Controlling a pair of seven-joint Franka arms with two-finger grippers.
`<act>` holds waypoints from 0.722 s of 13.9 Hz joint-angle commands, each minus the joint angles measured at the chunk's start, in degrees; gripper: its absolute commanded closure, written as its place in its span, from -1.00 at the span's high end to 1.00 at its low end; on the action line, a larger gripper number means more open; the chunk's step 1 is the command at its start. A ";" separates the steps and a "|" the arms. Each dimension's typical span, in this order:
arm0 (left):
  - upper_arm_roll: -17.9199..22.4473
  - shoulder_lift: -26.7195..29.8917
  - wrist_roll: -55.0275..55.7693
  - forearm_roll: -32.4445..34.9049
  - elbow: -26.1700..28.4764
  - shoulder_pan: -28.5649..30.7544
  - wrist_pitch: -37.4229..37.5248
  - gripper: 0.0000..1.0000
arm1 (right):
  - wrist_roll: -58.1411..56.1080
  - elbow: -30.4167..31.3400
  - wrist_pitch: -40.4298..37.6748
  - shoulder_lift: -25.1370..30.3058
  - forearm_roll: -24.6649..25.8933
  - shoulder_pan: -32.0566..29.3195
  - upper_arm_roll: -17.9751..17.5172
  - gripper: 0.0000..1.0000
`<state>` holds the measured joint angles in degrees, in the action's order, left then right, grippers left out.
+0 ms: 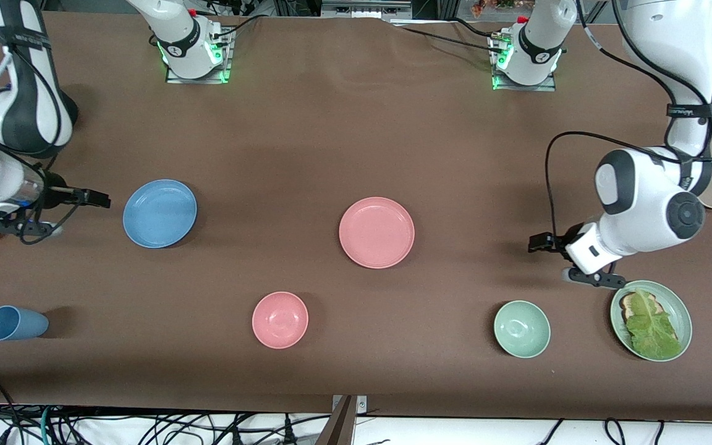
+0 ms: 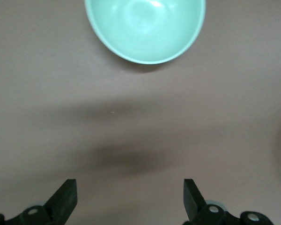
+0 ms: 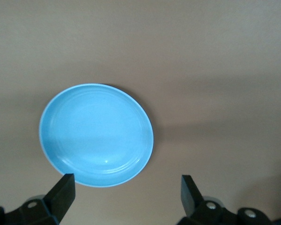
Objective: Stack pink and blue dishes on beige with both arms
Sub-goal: 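Grip the blue plate rim with the right gripper while the left gripper withdraws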
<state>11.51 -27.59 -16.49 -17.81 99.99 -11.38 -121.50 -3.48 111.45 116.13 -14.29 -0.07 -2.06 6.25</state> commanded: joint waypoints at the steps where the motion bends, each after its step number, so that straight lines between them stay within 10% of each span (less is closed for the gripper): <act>1: -0.61 1.13 -6.07 2.07 0.21 3.20 1.00 0.99 | -1.79 2.36 4.18 -2.13 -1.16 -0.92 0.51 1.00; 10: -0.96 8.51 -0.85 11.63 -8.14 5.85 19.00 0.99 | -7.33 1.40 8.66 -10.39 -9.86 -5.32 0.51 1.00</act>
<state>11.52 -21.51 -21.00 -10.07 92.61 -6.26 -105.57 -9.51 113.57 123.29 -23.08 -8.59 -6.31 7.28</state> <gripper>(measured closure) 0.000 0.000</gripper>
